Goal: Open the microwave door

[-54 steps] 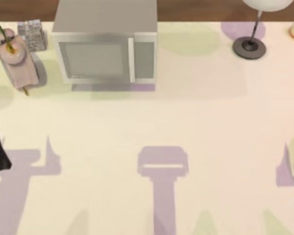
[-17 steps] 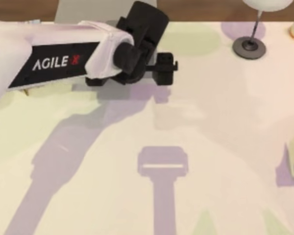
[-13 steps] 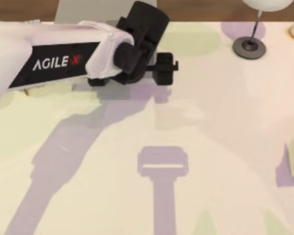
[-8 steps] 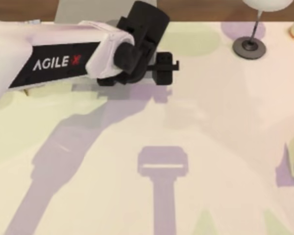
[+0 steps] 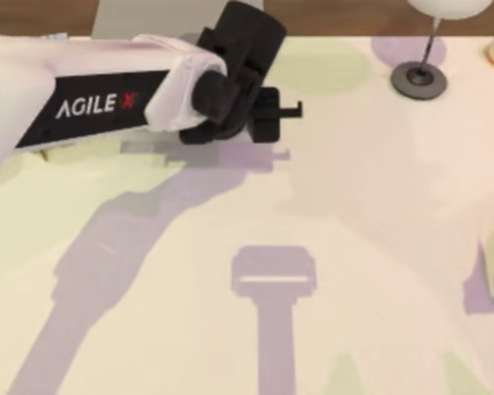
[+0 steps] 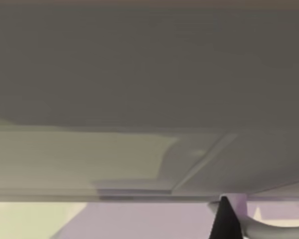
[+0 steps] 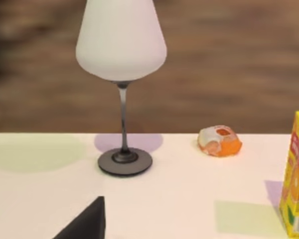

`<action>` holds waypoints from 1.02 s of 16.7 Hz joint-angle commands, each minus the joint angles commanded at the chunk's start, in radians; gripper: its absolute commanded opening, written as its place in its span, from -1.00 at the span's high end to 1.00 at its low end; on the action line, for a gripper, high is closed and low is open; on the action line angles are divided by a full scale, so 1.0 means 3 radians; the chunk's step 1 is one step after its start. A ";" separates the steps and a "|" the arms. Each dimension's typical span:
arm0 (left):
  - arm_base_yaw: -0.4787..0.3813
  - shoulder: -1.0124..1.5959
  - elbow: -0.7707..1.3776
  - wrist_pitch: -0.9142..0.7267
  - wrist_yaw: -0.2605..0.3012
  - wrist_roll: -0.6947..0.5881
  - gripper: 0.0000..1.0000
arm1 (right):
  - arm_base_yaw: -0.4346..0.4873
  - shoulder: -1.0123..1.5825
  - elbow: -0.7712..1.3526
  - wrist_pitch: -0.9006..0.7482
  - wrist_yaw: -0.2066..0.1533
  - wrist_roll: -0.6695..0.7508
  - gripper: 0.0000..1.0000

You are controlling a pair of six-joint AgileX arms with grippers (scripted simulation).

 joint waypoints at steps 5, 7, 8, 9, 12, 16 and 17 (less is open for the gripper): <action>0.0000 0.0000 0.0000 0.0000 0.0000 0.0000 1.00 | 0.0000 0.0000 0.0000 0.0000 0.0000 0.0000 -1.00; -0.0125 -0.0089 -0.0172 -0.0025 0.0050 -0.0014 1.00 | 0.0000 0.0000 0.0000 0.0000 0.0000 0.0000 -1.00; -0.0123 -0.0110 -0.0207 -0.0013 0.0034 -0.0024 1.00 | 0.0000 0.0000 0.0000 0.0000 0.0000 0.0000 -1.00; -0.0121 -0.0150 -0.0252 0.0013 0.0012 -0.0039 1.00 | 0.0000 0.0000 0.0000 0.0000 0.0000 0.0000 -1.00; -0.0118 -0.0268 -0.0398 0.0100 -0.0060 -0.0095 1.00 | 0.0000 0.0000 0.0000 0.0000 0.0000 0.0000 -1.00; -0.0117 -0.0281 -0.0425 0.0107 -0.0072 -0.0102 1.00 | 0.0000 0.0000 0.0000 0.0000 0.0000 0.0000 -1.00; -0.0117 -0.0281 -0.0425 0.0107 -0.0072 -0.0102 1.00 | 0.0000 0.0000 0.0000 0.0000 0.0000 0.0000 -1.00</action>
